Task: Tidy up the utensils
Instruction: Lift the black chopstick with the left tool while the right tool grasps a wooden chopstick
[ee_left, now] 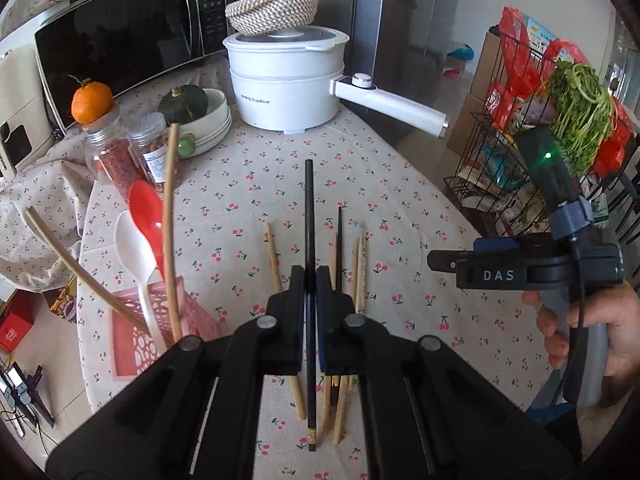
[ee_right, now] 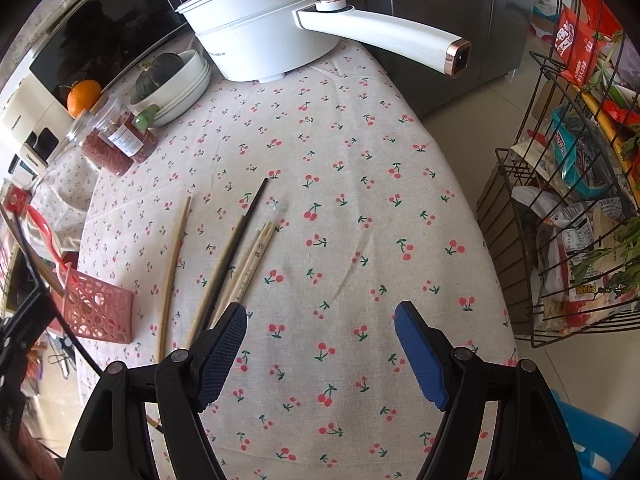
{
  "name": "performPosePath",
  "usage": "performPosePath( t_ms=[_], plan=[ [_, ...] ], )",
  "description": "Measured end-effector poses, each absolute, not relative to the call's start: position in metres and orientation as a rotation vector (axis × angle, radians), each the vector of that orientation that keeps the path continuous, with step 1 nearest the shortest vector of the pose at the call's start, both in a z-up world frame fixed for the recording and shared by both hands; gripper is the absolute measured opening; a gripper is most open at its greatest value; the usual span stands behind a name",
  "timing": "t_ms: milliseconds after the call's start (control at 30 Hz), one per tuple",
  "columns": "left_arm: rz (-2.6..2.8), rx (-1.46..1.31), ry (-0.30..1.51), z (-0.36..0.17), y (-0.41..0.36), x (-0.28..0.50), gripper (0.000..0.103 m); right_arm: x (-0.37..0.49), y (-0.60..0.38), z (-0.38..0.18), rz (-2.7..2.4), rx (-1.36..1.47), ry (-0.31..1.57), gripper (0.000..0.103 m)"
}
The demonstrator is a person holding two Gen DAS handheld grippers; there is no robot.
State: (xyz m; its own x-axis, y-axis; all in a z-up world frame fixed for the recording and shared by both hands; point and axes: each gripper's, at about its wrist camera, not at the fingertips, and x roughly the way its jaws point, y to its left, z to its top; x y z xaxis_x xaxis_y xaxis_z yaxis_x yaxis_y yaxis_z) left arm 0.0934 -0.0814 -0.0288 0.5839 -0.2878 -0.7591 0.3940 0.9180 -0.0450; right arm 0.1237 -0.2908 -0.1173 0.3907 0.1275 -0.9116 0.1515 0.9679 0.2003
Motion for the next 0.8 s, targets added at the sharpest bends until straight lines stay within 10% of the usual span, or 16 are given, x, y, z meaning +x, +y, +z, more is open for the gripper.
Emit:
performPosePath(
  t_ms=[333,800],
  plan=[
    [-0.419,-0.016,0.744,0.007,-0.012,0.058,0.006,0.144,-0.240,-0.114,0.092,0.268,1.121,0.075],
    [-0.432,-0.088,0.723,0.015,0.043,0.042,0.006,0.210,-0.141,-0.158,0.178,0.215,1.168,0.028]
  ],
)
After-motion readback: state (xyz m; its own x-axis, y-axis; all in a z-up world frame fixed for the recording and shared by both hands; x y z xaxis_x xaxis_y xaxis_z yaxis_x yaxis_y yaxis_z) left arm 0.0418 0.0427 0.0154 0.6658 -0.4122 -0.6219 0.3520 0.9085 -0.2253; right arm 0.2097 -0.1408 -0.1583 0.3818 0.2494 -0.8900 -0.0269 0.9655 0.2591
